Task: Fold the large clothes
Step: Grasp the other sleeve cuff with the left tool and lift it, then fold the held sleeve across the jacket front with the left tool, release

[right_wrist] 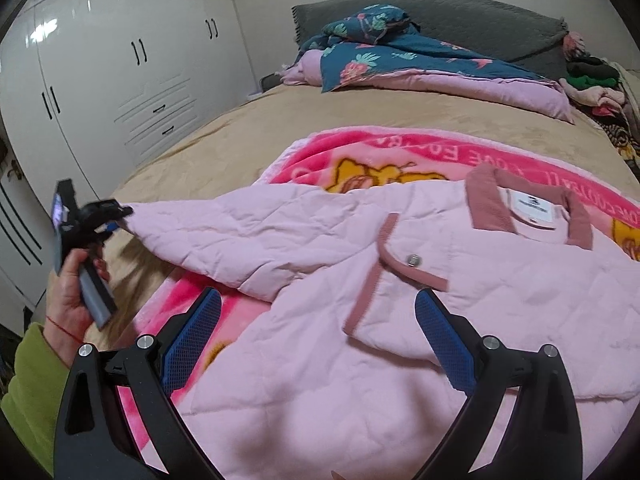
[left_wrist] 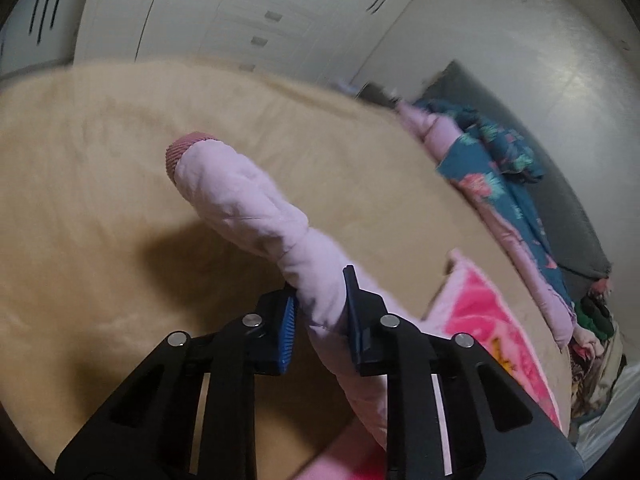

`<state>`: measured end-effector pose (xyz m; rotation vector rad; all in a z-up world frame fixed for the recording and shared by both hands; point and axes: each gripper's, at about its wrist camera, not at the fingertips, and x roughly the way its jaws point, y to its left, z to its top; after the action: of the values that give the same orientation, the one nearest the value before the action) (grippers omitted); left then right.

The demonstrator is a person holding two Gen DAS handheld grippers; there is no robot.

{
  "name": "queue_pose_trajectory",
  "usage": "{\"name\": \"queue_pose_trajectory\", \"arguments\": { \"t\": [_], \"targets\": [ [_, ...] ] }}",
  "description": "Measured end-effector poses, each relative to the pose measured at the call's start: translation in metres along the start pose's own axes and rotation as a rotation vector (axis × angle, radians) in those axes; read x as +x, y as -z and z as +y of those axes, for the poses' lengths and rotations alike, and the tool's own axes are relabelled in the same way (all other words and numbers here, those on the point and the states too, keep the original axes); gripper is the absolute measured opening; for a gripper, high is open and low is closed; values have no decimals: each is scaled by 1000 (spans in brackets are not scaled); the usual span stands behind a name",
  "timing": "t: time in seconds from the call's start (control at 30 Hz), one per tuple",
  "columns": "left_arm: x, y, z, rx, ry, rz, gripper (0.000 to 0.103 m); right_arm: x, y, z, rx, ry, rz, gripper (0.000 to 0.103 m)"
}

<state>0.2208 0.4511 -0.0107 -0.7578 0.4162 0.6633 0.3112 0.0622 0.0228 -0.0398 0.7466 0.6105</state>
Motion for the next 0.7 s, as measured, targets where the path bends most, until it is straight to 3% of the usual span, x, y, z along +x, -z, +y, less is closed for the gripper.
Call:
{"name": "queue_pose_trajectory", "arguments": {
  "t": [0.3, 0.7],
  "targets": [
    [-102, -7, -81, 122, 119, -141, 11, -64, 14, -32, 32, 5, -47, 97],
    [-181, 44, -175, 315, 258, -153, 11, -130, 49, -79, 71, 92, -100, 97]
  ]
}}
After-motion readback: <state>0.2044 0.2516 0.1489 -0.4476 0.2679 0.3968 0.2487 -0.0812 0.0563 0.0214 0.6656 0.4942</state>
